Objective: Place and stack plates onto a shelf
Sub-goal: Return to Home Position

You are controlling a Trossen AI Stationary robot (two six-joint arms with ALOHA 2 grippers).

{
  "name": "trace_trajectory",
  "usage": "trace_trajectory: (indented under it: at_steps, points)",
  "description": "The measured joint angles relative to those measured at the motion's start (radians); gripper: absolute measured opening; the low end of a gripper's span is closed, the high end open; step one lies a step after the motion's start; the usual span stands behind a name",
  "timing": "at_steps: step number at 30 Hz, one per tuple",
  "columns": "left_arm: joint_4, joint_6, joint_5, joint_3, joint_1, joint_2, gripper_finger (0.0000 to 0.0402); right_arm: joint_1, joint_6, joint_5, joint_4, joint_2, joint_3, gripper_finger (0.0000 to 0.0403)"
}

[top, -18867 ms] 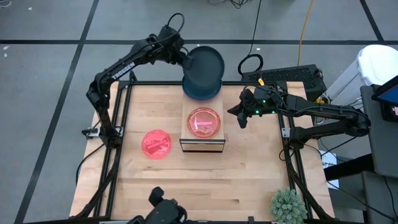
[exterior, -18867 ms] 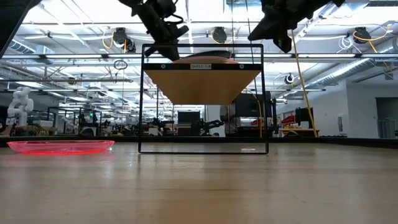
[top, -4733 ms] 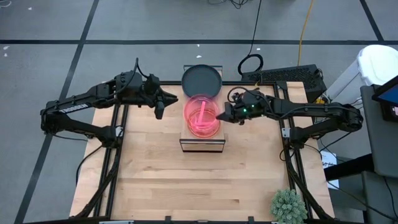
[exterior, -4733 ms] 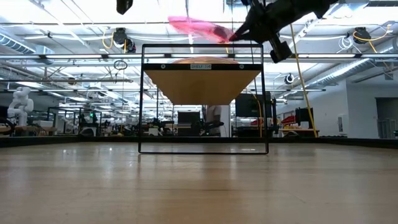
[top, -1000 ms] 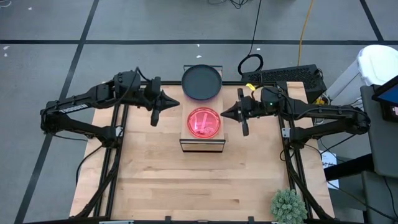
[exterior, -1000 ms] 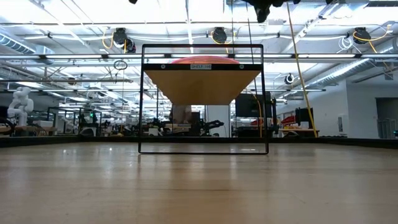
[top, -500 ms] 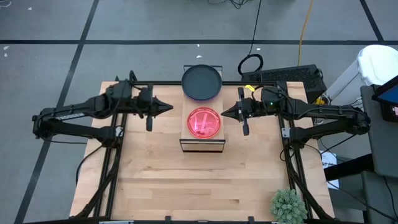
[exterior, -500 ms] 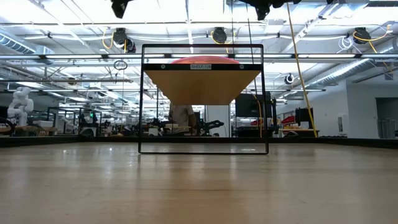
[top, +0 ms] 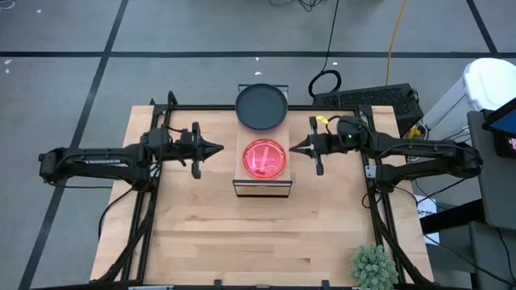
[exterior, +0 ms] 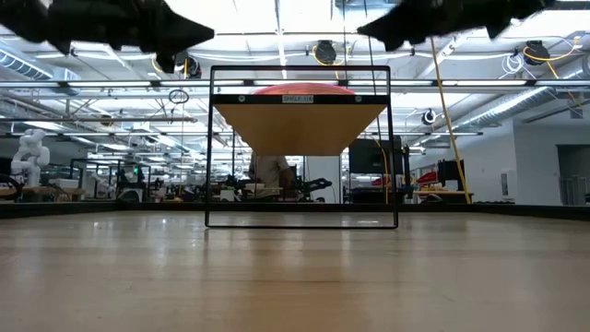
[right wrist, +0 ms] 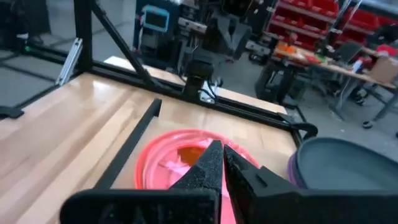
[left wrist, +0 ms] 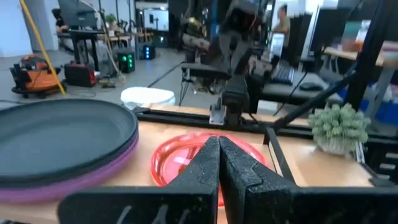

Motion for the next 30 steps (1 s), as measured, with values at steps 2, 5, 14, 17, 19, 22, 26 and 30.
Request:
trace_trajectory:
  at_steps: [2,5,14,17,19,22,26,30]
  points:
    - [0.083,-0.024,-0.001,-0.054,0.0,0.0,0.0003,-0.001,0.026,0.001,0.11,-0.014,-0.087,0.0]
    - [0.178,-0.042,0.0,-0.112,0.0,0.0,0.0003,-0.001,0.062,0.001,0.252,-0.029,-0.217,0.0]
    - [0.208,-0.024,0.037,-0.226,-0.001,0.0,0.0003,0.001,0.12,0.032,0.534,-0.04,-0.503,0.0]
    - [0.231,-0.047,0.057,-0.253,-0.001,0.0,0.0003,0.008,0.167,0.094,0.581,-0.039,-0.556,0.0]
    - [0.231,-0.049,0.061,-0.26,-0.002,0.0,0.0003,0.013,0.179,0.113,0.591,-0.039,-0.57,0.0]
    - [0.234,-0.026,0.061,-0.261,-0.001,0.0,0.0003,0.014,0.18,0.113,0.59,-0.039,-0.582,0.0]
    - [0.24,-0.011,0.061,-0.261,-0.001,0.0,0.0003,0.0,0.18,0.113,0.59,-0.039,-0.594,0.0]
    - [0.244,-0.011,0.061,-0.261,-0.001,0.0,0.0003,-0.025,0.181,0.112,0.59,-0.039,-0.609,0.0]
